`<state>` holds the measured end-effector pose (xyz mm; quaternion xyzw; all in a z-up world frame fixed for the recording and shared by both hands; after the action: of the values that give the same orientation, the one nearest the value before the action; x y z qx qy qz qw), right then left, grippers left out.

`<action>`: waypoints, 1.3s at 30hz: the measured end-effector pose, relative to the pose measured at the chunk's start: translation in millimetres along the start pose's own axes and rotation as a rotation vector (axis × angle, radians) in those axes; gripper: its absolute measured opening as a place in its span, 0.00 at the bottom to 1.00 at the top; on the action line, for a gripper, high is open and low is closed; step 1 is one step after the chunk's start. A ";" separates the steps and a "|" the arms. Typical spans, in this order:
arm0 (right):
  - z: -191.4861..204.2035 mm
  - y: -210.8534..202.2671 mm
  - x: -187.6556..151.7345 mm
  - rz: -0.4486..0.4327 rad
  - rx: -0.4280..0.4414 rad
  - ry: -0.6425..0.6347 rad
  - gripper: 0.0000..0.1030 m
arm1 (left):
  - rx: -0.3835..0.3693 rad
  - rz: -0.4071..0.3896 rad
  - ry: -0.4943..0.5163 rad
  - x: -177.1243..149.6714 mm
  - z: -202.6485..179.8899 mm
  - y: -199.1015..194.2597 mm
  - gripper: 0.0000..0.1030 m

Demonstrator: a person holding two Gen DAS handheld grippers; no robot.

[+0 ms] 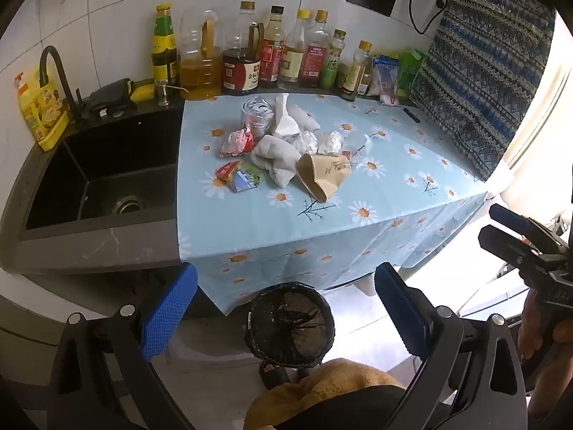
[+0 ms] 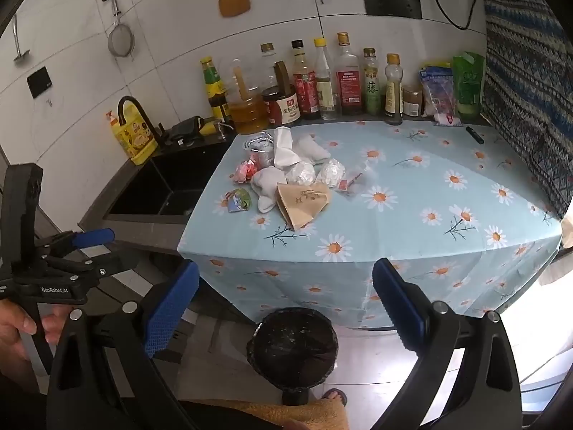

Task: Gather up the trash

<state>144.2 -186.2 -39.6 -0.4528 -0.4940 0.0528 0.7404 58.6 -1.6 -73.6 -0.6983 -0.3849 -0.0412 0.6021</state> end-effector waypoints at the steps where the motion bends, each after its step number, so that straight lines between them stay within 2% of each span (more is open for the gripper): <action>1: 0.6 0.7 0.2 0.001 0.004 0.001 0.94 | 0.009 -0.001 0.004 0.4 1.4 0.1 0.93; 6: 1.4 -0.6 3.7 -0.008 0.007 -0.001 0.94 | 0.015 -0.018 0.001 4.0 1.6 -1.4 0.93; 8: 0.8 0.8 4.3 -0.007 0.010 0.001 0.94 | -0.009 -0.033 -0.007 6.8 -1.6 -1.2 0.93; 14: -0.3 2.5 5.7 0.007 0.013 0.002 0.94 | 0.021 -0.048 0.014 12.4 -5.0 -0.8 0.93; 21: -13.7 9.1 8.6 0.018 0.012 0.024 0.94 | 0.030 0.007 0.010 14.6 -7.9 9.7 0.93; 32: -55.9 50.9 20.3 0.069 0.078 0.021 0.94 | 0.073 0.055 -0.046 30.8 -15.0 51.1 0.93; 35: -72.8 67.2 29.9 0.075 0.120 0.025 0.94 | 0.050 0.065 -0.094 43.0 -21.1 67.6 0.93; 39: -101.4 96.2 46.0 0.085 0.136 0.001 0.94 | 0.042 0.087 -0.109 54.0 -31.2 96.3 0.93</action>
<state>282.0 -168.5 -88.1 -0.4223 -0.4690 0.1174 0.7668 165.7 -0.5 -114.9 -0.7026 -0.3871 0.0309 0.5962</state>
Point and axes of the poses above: each gripper's, at about its wrist camera, not at the fingertips, and y roughly the way its jaws point, z to its left, x to its top, the point moved 9 cm from there along y, roughly the way its jaws point, and after that the axes turned 13 degrees about -y, right-handed, at the moved point
